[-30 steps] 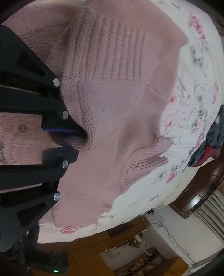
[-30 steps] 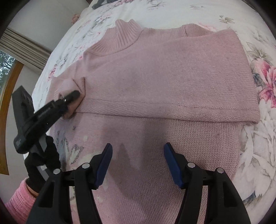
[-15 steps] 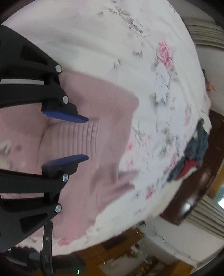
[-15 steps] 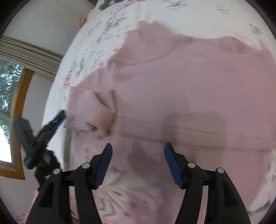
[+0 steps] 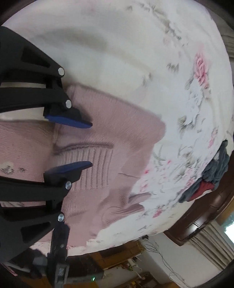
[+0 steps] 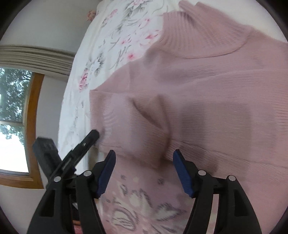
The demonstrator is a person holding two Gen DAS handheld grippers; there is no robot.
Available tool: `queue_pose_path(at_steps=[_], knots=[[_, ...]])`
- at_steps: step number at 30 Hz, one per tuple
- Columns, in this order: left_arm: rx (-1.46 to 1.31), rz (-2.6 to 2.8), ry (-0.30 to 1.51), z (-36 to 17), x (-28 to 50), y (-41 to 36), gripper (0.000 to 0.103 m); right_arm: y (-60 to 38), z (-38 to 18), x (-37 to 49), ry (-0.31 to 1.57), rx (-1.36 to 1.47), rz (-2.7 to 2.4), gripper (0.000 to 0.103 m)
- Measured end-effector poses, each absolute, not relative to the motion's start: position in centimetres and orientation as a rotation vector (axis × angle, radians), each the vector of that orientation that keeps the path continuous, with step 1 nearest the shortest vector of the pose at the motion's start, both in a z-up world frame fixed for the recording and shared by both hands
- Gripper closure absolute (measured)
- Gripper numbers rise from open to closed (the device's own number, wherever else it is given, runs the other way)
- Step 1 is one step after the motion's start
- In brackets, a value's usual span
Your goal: Fold small clothes
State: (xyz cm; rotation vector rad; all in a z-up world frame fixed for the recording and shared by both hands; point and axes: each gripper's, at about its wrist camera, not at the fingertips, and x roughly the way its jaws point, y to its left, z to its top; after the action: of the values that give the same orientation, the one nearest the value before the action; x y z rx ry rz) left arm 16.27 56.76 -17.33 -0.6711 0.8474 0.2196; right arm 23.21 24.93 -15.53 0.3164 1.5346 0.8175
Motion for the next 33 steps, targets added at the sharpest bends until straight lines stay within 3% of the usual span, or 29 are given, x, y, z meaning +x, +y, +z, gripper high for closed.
queue_pose_path(at_steps=[3, 5, 6, 8, 19, 33], knots=[[-0.648, 0.237, 0.839, -16.2, 15.7, 57.1, 0.059, 26.2, -17.4, 23.7, 1.599, 0.339, 0.807, 0.036], [-0.649, 0.234, 0.838, -15.8, 15.3, 57.2, 0.059, 26.9, -18.4, 23.8, 1.618, 0.328, 0.801, 0.060], [-0.645, 0.238, 0.839, -15.7, 15.4, 57.2, 0.058, 27.0, -18.5, 23.8, 1.613, 0.305, 0.793, 0.064], [-0.628, 0.244, 0.832, -15.2, 15.4, 57.1, 0.057, 26.4, -17.8, 23.7, 1.593, 0.303, 0.816, 0.081], [-0.479, 0.214, 0.887, -15.4, 19.4, 52.7, 0.057, 17.8, -9.7, 24.4, 1.324, 0.123, 0.758, 0.083], [-0.361, 0.248, 1.003, -18.7, 22.2, 50.7, 0.057, 14.8, -16.7, 25.9, 1.457, 0.143, 0.646, 0.079]])
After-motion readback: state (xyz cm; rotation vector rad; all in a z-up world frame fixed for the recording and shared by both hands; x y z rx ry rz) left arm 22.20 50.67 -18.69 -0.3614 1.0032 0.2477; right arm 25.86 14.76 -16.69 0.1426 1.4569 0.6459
